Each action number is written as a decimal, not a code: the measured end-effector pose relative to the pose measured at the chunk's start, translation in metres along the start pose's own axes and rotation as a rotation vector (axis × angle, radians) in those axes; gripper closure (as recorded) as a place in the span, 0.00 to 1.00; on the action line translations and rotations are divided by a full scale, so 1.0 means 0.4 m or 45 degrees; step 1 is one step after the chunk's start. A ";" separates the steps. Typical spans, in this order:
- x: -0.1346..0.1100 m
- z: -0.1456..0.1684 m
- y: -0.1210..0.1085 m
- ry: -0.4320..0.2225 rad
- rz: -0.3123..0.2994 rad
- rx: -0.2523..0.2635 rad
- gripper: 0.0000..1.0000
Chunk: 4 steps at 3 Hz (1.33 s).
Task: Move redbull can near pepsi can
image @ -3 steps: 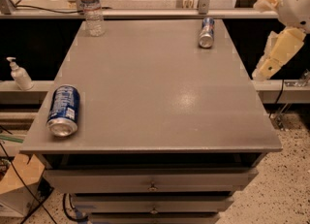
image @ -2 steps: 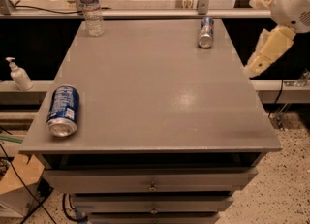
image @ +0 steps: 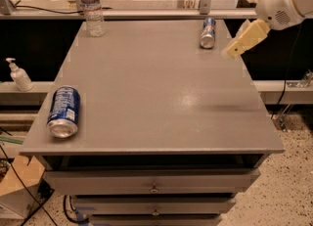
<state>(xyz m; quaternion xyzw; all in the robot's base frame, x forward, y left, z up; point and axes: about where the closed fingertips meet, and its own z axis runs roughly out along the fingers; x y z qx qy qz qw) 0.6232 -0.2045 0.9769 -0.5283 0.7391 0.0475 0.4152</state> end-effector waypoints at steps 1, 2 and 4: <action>0.007 0.081 -0.061 -0.093 0.142 0.041 0.00; 0.012 0.095 -0.068 -0.101 0.160 0.047 0.00; 0.032 0.201 -0.100 -0.156 0.315 0.065 0.00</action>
Offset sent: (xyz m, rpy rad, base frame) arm 0.0346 0.0037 -0.0126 0.1088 0.0003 -0.0612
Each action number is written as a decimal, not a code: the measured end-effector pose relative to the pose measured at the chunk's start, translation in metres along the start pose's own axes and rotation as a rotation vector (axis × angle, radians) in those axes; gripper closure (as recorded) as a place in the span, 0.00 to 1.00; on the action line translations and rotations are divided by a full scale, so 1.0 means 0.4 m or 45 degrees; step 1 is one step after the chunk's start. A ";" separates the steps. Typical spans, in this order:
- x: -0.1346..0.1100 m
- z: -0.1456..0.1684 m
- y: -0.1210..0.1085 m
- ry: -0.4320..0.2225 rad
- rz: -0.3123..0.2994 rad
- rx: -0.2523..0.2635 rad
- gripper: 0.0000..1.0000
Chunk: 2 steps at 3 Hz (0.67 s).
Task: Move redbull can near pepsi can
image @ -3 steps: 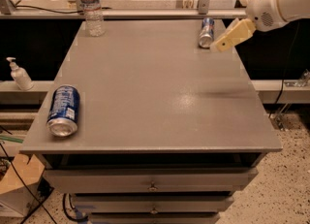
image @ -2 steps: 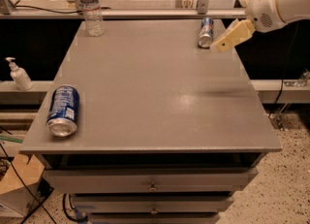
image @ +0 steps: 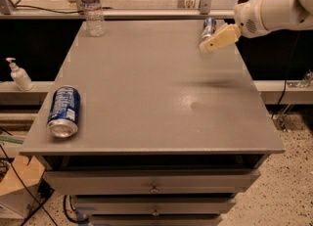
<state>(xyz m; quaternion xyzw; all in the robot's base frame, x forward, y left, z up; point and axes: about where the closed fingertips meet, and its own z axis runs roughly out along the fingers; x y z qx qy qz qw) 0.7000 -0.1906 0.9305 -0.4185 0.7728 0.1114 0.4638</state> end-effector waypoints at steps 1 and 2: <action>0.029 0.077 -0.046 -0.086 0.152 0.022 0.00; 0.059 0.146 -0.097 -0.158 0.285 0.063 0.00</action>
Offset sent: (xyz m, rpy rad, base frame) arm 0.0959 -0.0195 -0.0624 0.3413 0.0151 -0.2351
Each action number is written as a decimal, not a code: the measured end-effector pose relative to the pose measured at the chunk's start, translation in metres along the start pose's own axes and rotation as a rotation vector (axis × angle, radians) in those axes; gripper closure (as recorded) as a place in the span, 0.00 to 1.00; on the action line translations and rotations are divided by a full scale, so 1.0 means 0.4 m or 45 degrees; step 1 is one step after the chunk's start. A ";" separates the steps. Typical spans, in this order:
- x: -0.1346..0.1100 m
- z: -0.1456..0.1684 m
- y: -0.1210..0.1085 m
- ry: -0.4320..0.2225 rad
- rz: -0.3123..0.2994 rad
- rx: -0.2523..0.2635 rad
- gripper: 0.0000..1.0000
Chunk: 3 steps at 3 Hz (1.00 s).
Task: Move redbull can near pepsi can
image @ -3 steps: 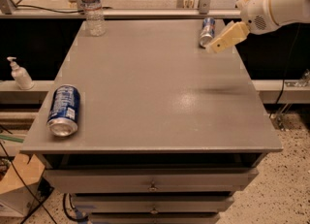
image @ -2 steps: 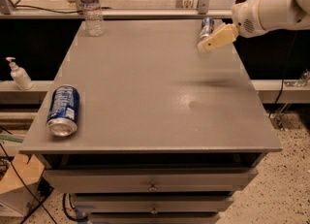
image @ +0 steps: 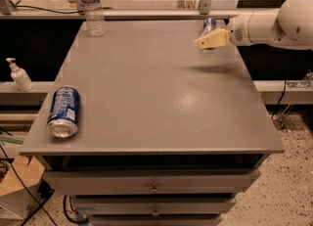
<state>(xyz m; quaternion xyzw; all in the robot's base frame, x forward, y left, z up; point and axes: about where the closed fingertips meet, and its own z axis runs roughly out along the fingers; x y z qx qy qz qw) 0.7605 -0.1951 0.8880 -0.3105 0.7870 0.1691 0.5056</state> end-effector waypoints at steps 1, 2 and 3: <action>0.018 0.047 -0.052 -0.041 0.078 0.065 0.00; 0.019 0.089 -0.080 -0.062 0.101 0.123 0.00; 0.026 0.134 -0.093 -0.049 0.125 0.155 0.00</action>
Offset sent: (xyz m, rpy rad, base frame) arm 0.0663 -0.0103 -0.0251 0.0645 -0.0517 -0.1895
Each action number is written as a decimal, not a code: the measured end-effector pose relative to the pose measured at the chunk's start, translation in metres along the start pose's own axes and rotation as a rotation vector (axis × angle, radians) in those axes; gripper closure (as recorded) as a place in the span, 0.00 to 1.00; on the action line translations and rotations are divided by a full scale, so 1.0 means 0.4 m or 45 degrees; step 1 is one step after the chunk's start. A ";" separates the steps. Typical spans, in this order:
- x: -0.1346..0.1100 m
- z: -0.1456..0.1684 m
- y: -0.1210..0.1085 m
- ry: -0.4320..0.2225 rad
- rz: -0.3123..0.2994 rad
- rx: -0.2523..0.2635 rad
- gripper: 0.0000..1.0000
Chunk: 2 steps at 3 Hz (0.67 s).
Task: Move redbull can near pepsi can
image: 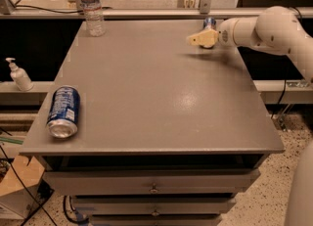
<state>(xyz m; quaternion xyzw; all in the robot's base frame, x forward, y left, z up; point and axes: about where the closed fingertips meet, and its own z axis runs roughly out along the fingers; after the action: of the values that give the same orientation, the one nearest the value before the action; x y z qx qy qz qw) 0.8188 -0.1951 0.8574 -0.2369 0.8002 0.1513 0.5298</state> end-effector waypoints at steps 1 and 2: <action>0.013 0.040 0.005 0.043 0.027 0.013 0.20; 0.020 0.055 0.010 0.087 0.023 0.032 0.41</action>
Offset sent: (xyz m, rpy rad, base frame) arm 0.0144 0.0108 -0.0184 -0.0674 0.0869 -0.0569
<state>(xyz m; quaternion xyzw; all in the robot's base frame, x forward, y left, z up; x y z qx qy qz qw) 0.8312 -0.1827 0.8411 -0.2280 0.8217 0.1376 0.5038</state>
